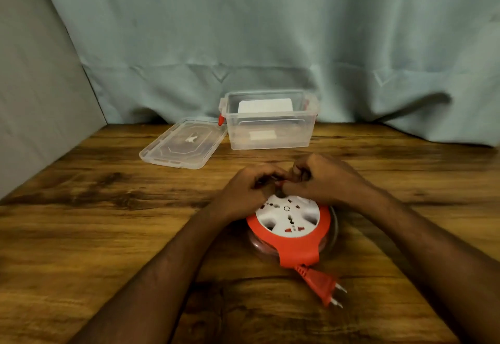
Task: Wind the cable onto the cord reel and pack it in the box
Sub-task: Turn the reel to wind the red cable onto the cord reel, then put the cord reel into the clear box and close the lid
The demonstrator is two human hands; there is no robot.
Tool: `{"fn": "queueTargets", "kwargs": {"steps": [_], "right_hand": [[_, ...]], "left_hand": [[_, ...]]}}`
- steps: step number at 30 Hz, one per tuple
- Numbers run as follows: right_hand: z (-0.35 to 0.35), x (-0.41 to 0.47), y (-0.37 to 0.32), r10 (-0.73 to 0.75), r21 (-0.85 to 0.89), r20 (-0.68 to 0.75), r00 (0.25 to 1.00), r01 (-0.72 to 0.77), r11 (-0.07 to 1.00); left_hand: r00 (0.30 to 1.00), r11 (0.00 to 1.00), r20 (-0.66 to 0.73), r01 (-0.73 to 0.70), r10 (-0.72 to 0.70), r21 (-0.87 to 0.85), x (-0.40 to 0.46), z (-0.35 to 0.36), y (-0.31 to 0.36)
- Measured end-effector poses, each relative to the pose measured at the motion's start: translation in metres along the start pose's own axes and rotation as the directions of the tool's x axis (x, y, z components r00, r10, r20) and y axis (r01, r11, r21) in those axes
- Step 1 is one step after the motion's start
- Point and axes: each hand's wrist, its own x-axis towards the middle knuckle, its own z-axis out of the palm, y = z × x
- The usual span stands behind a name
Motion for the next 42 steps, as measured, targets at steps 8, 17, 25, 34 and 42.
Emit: {"fn": "queueTargets", "kwargs": {"steps": [8,17,25,34,42], "right_hand": [[-0.014,0.019,0.021,0.066,0.260,-0.035,0.997,-0.055,0.964],[-0.027,0.093,0.034,0.308,0.563,-0.212,0.927,-0.142,0.814],[-0.010,0.039,0.035,0.257,0.335,-0.316,0.913,-0.146,0.931],[-0.011,-0.054,0.017,0.282,0.375,-0.276,0.919,-0.168,0.912],[-0.014,-0.092,-0.026,0.390,0.089,0.099,0.916,-0.398,0.913]], "left_hand": [[0.954,0.983,-0.253,0.131,-0.160,-0.129,0.004,-0.028,0.015],[0.899,0.919,-0.374,0.325,-0.227,0.224,0.094,-0.080,-0.003],[0.894,0.842,-0.447,0.216,0.032,0.494,0.040,-0.058,0.004],[0.800,0.873,-0.585,0.189,0.129,0.450,-0.036,-0.033,0.012],[0.805,0.933,-0.593,0.184,0.039,0.311,-0.049,-0.028,0.006]]}}
